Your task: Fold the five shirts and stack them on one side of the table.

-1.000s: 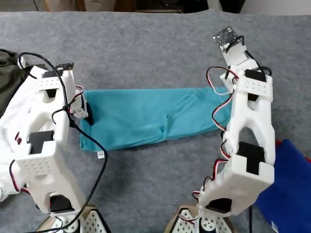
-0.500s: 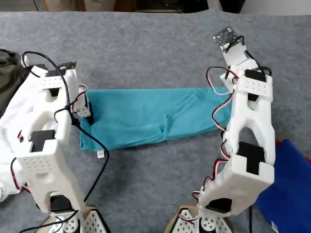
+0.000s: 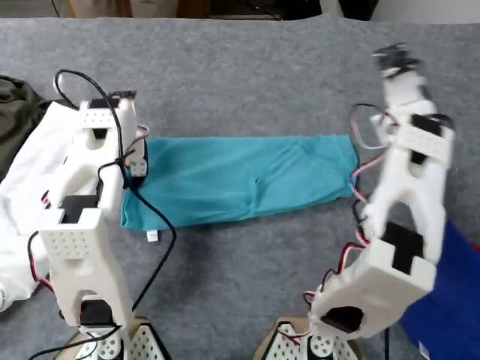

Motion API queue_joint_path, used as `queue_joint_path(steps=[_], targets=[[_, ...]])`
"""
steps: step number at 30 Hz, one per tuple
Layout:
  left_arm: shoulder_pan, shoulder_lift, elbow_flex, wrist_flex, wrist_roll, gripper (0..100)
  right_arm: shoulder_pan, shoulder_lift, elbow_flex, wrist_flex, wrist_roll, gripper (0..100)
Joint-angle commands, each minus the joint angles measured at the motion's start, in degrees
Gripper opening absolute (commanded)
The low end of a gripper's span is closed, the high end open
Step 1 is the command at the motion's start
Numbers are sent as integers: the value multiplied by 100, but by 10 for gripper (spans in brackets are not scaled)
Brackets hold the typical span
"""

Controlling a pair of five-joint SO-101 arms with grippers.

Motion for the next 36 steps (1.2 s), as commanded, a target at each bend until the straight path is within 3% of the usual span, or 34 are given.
queue_joint_path(steps=[1, 10, 14, 23, 29, 36], targets=[[343, -75, -888, 527, 35, 19, 769, -40, -374, -378, -774, 9], [2330, -66, -2075, 923, 70, 19, 1991, 382, -866, -844, -2277, 9], [2980, 40, -2470, 782, 369, 19, 2264, 752, -1279, -791, -2497, 9], [3613, 1446, -4598, 686, 1090, 19, 2325, 1262, -1798, -589, -2462, 7], [3956, 2053, -6207, 1081, 1125, 19, 2325, 1270, -1824, -571, -2462, 7], [4079, 2070, -6743, 1556, 1099, 19, 2325, 1270, -1824, -571, -2453, 7]])
